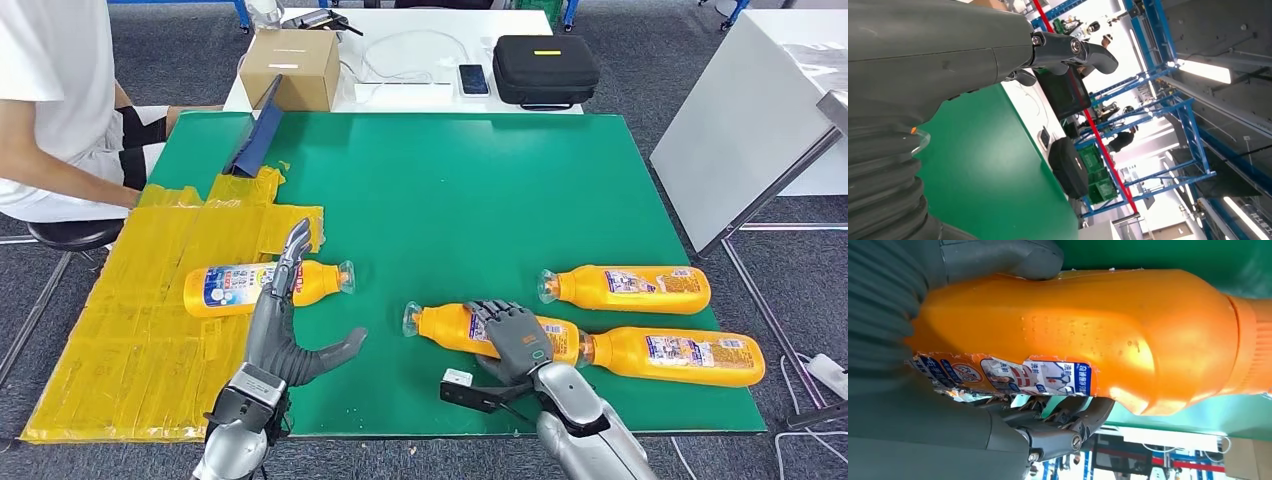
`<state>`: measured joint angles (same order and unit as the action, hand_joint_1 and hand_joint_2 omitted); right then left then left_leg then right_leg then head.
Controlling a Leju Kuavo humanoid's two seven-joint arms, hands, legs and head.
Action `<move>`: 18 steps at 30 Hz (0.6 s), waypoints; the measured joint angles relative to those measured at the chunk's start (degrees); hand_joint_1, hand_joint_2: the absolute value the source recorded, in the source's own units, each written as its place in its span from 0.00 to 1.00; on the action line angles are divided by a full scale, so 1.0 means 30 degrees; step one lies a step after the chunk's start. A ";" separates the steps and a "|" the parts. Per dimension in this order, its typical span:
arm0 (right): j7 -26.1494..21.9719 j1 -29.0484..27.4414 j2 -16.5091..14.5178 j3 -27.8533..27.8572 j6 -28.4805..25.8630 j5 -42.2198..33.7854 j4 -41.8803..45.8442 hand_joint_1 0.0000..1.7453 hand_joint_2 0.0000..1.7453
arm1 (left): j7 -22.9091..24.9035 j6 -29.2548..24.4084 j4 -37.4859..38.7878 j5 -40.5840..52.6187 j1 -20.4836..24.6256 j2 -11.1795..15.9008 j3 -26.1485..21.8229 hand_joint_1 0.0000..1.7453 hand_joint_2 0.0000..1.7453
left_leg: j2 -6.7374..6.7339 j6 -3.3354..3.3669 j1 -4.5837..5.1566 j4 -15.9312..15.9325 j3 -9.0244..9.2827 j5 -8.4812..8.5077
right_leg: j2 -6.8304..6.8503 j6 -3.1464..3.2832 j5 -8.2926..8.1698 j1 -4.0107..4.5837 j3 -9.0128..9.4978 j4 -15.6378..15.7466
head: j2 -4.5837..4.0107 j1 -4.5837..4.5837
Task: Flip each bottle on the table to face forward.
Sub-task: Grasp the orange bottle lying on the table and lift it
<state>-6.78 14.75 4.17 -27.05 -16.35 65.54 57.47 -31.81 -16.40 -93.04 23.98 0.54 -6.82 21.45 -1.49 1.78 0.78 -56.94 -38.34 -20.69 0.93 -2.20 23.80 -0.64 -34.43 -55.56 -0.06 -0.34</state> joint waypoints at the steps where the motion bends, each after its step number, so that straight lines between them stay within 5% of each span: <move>1: -0.0166 -0.0058 -0.0177 0.0129 -0.0306 -0.0272 0.0028 1.00 1.00 | 0.0016 0.0088 0.0002 -0.0016 0.0011 0.0000 -0.0007 0.00 1.00 | -0.0002 0.0011 0.0000 0.0000 -0.0001 0.0010 | 0.0000 0.0000 -0.0007 0.0000 0.0002 -0.0001 | 0.0000 -0.0002; 18: -0.3422 -0.2093 -0.2945 0.3315 -0.4432 -0.4999 0.5217 1.00 1.00 | 0.0322 0.0138 0.0798 0.0300 0.0694 -0.0322 -0.0053 0.00 1.00 | 0.0007 0.0008 0.0000 -0.0006 -0.0112 0.0018 | 0.0002 -0.0033 -0.0021 0.0001 0.0083 -0.0011 | 0.0000 -0.0002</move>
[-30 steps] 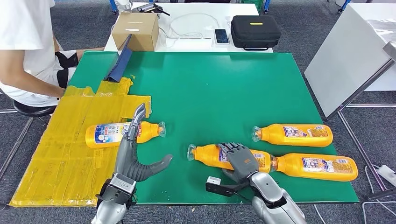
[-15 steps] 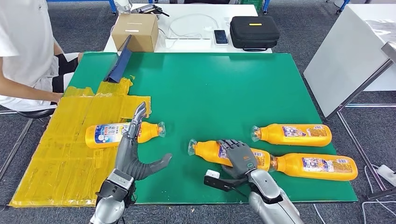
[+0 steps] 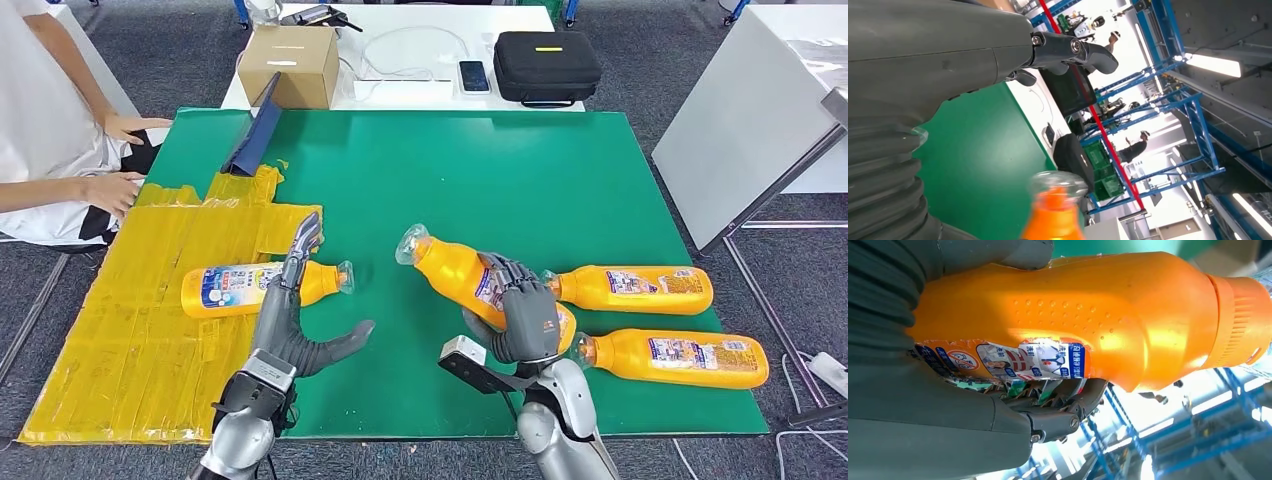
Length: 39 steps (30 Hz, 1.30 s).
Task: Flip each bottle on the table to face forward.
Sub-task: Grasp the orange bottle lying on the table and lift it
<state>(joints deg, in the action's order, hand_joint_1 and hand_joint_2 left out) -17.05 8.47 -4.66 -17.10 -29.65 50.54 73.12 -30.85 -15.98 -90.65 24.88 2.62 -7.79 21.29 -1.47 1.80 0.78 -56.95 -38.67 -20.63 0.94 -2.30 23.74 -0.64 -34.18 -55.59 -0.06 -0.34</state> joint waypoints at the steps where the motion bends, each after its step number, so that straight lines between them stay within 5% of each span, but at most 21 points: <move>1: -0.0094 -0.0063 -0.0096 0.0120 -0.0029 -0.0127 0.0215 1.00 1.00 | 0.0002 0.0005 0.0067 -0.0031 0.0029 -0.0004 0.0000 0.00 1.00 | 0.0000 0.0000 0.0000 0.0000 0.0000 0.0000 | 0.0000 0.0000 0.0000 0.0000 -0.0001 0.0000 | 0.0000 0.0000; 20: -0.2978 -0.0923 -0.1661 0.0755 0.1124 -0.4398 0.2178 0.99 1.00 | 0.0246 0.0832 0.1570 -0.0353 0.0891 -0.0300 0.0055 0.00 1.00 | -0.0003 -0.0003 -0.0001 0.0002 -0.0003 -0.0002 | -0.0001 0.0003 0.0002 0.0001 -0.0004 -0.0001 | 0.0002 -0.0002; 39: -0.4114 -0.0249 -0.3318 -0.1822 0.2068 -0.4926 -0.1246 1.00 1.00 | 0.0270 0.2570 0.3455 -0.2599 0.2135 -0.0601 0.0018 0.00 1.00 | 0.0005 -0.0004 -0.0002 0.0003 -0.0010 0.0001 | 0.0001 0.0005 0.0004 0.0002 -0.0004 -0.0002 | 0.0000 0.0004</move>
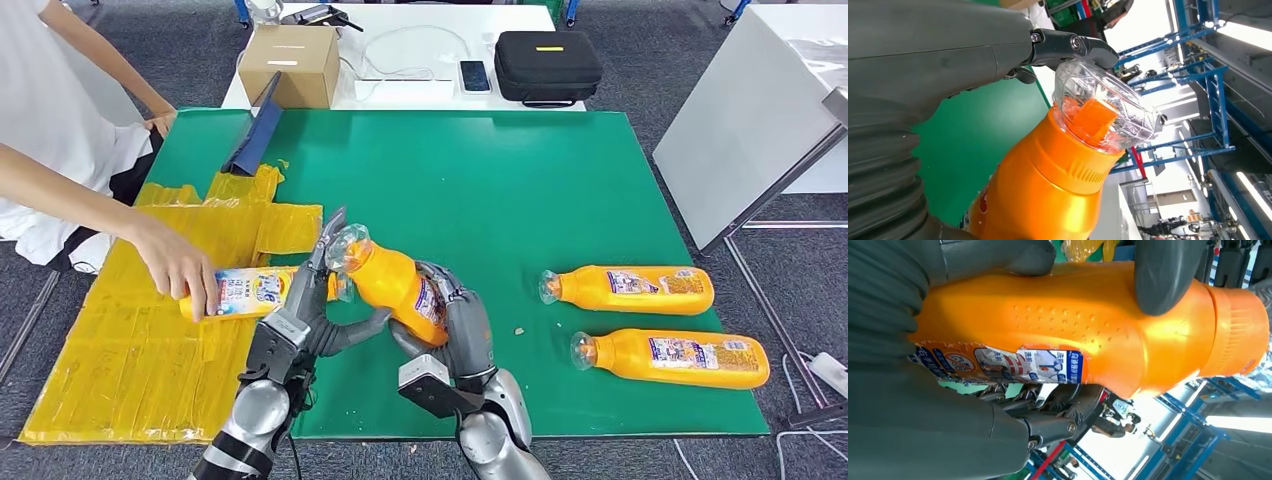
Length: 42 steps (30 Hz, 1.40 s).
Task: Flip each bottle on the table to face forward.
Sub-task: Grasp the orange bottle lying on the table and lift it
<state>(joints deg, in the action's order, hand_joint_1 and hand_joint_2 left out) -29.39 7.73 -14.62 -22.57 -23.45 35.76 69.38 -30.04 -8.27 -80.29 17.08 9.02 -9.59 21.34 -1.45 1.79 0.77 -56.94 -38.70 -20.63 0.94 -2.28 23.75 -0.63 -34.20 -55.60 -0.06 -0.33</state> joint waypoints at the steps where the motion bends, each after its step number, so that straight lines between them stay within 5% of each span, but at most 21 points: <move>1: -0.0053 0.0065 -0.0046 -0.0077 -0.0122 0.0000 -0.0182 1.00 1.00 | -0.0015 0.0144 0.0082 -0.0142 0.0053 0.0000 -0.0033 0.00 1.00 | 0.0000 0.0000 0.0000 0.0000 0.0000 0.0000 | -0.0001 0.0000 0.0000 0.0000 -0.0001 0.0000 | 0.0000 0.0000; 26: -0.0228 0.0702 -0.0377 -0.1306 -0.1373 0.0177 -0.1787 1.00 1.00 | 0.0118 0.3279 0.1992 -0.2724 0.0921 -0.0117 -0.0257 0.01 1.00 | -0.0005 -0.0001 0.0000 0.0000 -0.0006 0.0001 | -0.0001 0.0000 0.0000 0.0000 -0.0011 0.0000 | -0.0002 -0.0002; 27: -0.0228 0.0725 -0.0382 -0.1343 -0.1413 0.0191 -0.1836 1.00 1.00 | 0.0104 0.3494 0.2058 -0.2895 0.0963 -0.0119 -0.0259 0.19 1.00 | -0.0005 -0.0001 0.0000 0.0000 -0.0006 0.0001 | -0.0001 0.0000 0.0000 0.0000 -0.0010 0.0000 | -0.0002 -0.0002; 30: -0.0230 0.0813 -0.0399 -0.1457 -0.1443 0.0197 -0.2011 1.00 1.00 | 0.0027 0.3878 0.2166 -0.3269 0.1019 -0.0126 -0.0259 0.93 1.00 | -0.0007 -0.0001 0.0000 0.0000 -0.0007 0.0001 | -0.0002 0.0000 -0.0001 0.0000 -0.0010 -0.0001 | 0.0000 -0.0004; 31: -0.0233 0.0843 -0.0408 -0.1474 -0.1450 0.0197 -0.2073 1.00 1.00 | 0.0007 0.3941 0.2173 -0.3377 0.1017 -0.0130 -0.0259 1.00 1.00 | -0.0007 -0.0001 0.0000 0.0000 -0.0007 0.0001 | -0.0002 0.0000 -0.0001 0.0000 -0.0010 -0.0001 | 0.0002 -0.0004; 42: -0.0328 0.1039 -0.0485 -0.1554 -0.1790 0.0233 -0.2474 1.00 1.00 | 0.0005 0.4419 0.2235 -0.4013 0.1040 -0.0133 -0.0382 1.00 1.00 | -0.0006 -0.0001 0.0000 0.0000 -0.0008 0.0001 | -0.0002 0.0000 -0.0001 0.0000 -0.0014 0.0000 | 0.0000 -0.0002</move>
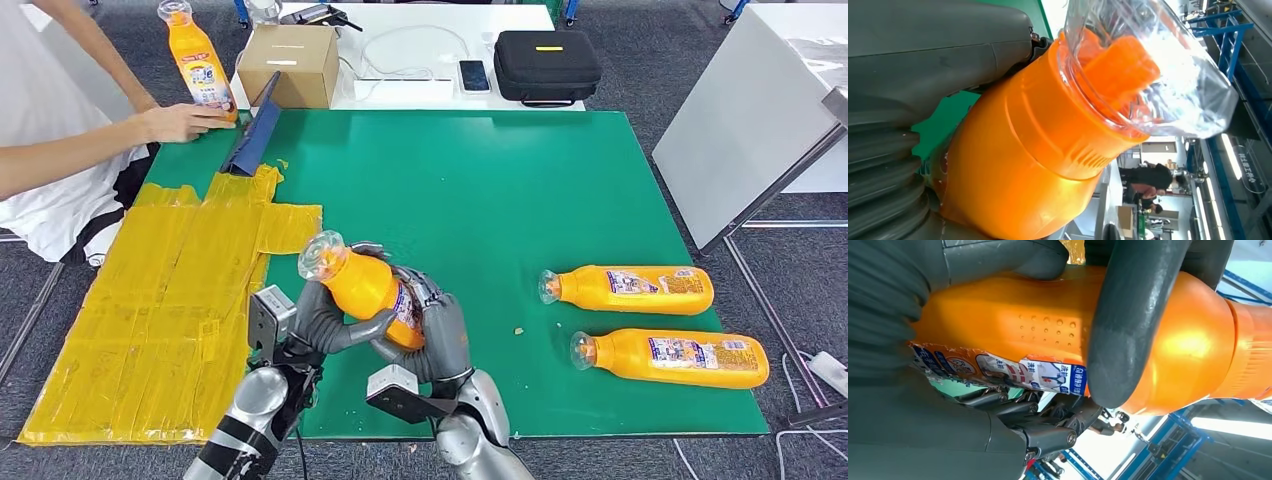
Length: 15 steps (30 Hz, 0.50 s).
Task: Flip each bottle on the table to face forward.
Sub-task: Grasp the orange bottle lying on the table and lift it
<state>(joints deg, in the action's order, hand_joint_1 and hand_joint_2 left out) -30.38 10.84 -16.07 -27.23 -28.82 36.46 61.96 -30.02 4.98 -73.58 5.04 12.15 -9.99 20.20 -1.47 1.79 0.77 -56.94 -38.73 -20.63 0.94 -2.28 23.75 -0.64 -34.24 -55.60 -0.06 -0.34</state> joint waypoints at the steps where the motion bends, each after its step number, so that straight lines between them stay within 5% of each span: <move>1: -0.0004 -0.0001 -0.0009 -0.0002 -0.0033 0.0011 -0.0015 1.00 1.00 | 0.0005 0.0059 0.0031 -0.0055 0.0018 -0.0002 -0.0004 1.00 1.00 | 0.0000 0.0000 0.0000 0.0000 0.0000 0.0000 | 0.0000 0.0000 0.0000 0.0000 0.0000 0.0000 | -0.0002 0.0002; 9: -0.0175 -0.0138 -0.0035 -0.0002 -0.0572 0.0022 0.0153 0.98 1.00 | -0.0009 0.0202 0.0080 -0.0291 0.0049 -0.0004 -0.0011 1.00 1.00 | 0.0000 0.0000 0.0000 0.0000 -0.0001 0.0000 | 0.0000 0.0000 0.0000 0.0000 -0.0001 0.0000 | -0.0002 0.0000; 10: -0.0188 -0.0192 -0.0035 -0.0002 -0.0605 0.0022 0.0250 0.85 1.00 | -0.0013 0.0221 0.0075 -0.0300 0.0045 -0.0005 -0.0009 1.00 1.00 | 0.0000 0.0000 0.0000 0.0000 -0.0001 0.0000 | 0.0000 0.0000 0.0000 0.0000 -0.0001 0.0000 | -0.0002 0.0000; 13: -0.0200 -0.0366 -0.0027 -0.0002 -0.0669 0.0042 0.0572 0.12 1.00 | -0.0058 0.0189 -0.0015 -0.0309 -0.0001 -0.0007 -0.0006 1.00 1.00 | 0.0000 0.0000 0.0000 0.0000 -0.0002 -0.0001 | 0.0000 0.0000 0.0000 0.0000 -0.0002 0.0000 | -0.0002 0.0002; 14: -0.0206 -0.0471 -0.0022 -0.0002 -0.0720 0.0067 0.0736 0.00 1.00 | -0.0106 0.0085 -0.0108 -0.0289 -0.0055 -0.0007 -0.0004 1.00 1.00 | 0.0000 0.0000 0.0000 0.0000 -0.0003 -0.0001 | 0.0000 0.0000 0.0000 0.0000 -0.0001 0.0000 | -0.0002 0.0004; 15: -0.0211 -0.0634 -0.0005 -0.0002 -0.0792 0.0095 0.0978 0.00 1.00 | -0.0170 -0.0091 -0.0269 -0.0242 -0.0162 -0.0007 -0.0002 1.00 1.00 | 0.0001 0.0000 0.0000 0.0000 -0.0003 -0.0002 | 0.0001 0.0000 0.0001 0.0000 0.0000 0.0000 | -0.0002 0.0003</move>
<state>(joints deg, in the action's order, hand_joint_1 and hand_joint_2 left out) -31.01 8.94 -16.09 -27.23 -31.20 36.74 64.89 -30.53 4.71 -74.39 4.32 11.66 -10.01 20.19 -1.47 1.79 0.77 -56.94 -38.74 -20.64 0.94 -2.28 23.75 -0.64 -34.24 -55.60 -0.07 -0.33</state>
